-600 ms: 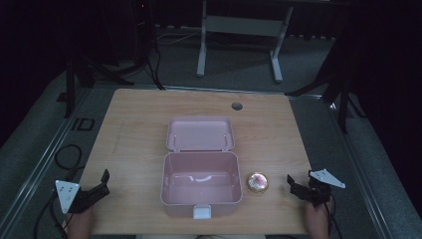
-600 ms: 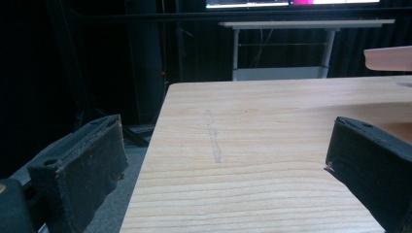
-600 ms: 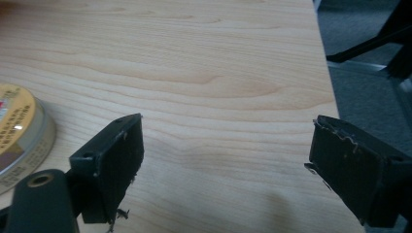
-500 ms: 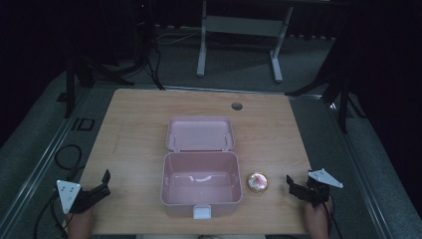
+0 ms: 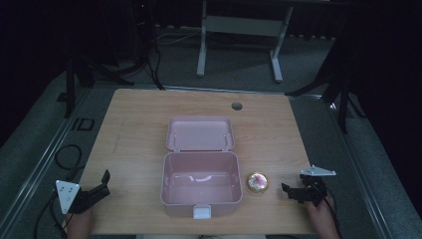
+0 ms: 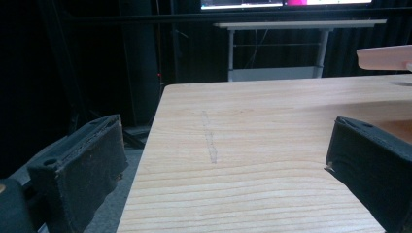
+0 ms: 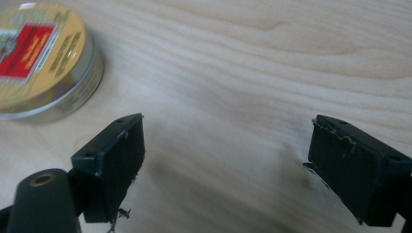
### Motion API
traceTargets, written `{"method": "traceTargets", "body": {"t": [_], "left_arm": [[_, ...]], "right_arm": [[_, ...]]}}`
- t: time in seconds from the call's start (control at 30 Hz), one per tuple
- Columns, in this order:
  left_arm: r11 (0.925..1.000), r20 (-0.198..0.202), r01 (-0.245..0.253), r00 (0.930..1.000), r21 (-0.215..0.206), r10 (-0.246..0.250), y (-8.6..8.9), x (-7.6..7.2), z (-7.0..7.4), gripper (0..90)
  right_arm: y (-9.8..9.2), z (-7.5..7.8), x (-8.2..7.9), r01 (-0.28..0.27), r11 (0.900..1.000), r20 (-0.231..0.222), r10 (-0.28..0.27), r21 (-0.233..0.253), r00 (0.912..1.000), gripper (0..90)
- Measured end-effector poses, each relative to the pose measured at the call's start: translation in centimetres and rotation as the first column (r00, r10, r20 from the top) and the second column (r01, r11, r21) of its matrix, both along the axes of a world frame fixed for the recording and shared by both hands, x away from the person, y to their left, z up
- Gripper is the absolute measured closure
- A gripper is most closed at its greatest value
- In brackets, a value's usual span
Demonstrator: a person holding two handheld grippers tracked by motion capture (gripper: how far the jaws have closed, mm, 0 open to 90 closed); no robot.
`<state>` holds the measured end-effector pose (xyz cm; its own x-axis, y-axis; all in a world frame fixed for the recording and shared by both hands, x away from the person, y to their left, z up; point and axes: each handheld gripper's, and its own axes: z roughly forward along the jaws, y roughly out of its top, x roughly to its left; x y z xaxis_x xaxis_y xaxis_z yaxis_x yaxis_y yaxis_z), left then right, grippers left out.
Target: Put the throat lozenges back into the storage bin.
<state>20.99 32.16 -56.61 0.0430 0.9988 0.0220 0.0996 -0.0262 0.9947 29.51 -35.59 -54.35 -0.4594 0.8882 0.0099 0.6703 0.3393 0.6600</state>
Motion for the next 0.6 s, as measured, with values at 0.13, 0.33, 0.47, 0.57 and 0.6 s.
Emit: {"method": "traceTargets", "body": {"t": [0.13, 0.33, 0.47, 0.57, 0.6], "left_arm": [[1.0, 0.0, 0.001, 1.0, -0.005, -0.001, 0.0, 0.0, 0.0, 1.3], [1.0, -0.002, 0.008, 1.0, -0.001, -0.008, 0.0, 0.0, 0.0, 1.3], [0.9998, -0.001, 0.016, 0.9999, -0.009, -0.016, 0.1, 0.0, 0.0, 1.3], [0.9998, -0.002, 0.019, 0.9998, -0.004, -0.019, 0.1, 0.1, 0.0, 1.4], [0.9998, -0.004, 0.021, 0.9998, -0.001, -0.021, 0.1, 0.0, 0.0, 1.3]], "right_arm": [[-0.2, 0.7, -0.1, -0.049, 0.997, -0.058, 0.046, -0.061, 0.9973, 12.6], [-0.3, 1.9, -0.1, -0.152, 0.98, -0.186, 0.127, -0.126, 0.9744, 12.5], [0.0, 2.7, 0.0, -0.244, 0.956, -0.303, 0.188, -0.161, 0.9345, 11.7], [0.4, 3.2, 0.0, -0.329, 0.923, -0.402, 0.229, -0.2, 0.8865, 11.7], [0.7, 3.3, 0.0, -0.358, 0.909, -0.437, 0.238, -0.215, 0.8674, 11.7]]}}
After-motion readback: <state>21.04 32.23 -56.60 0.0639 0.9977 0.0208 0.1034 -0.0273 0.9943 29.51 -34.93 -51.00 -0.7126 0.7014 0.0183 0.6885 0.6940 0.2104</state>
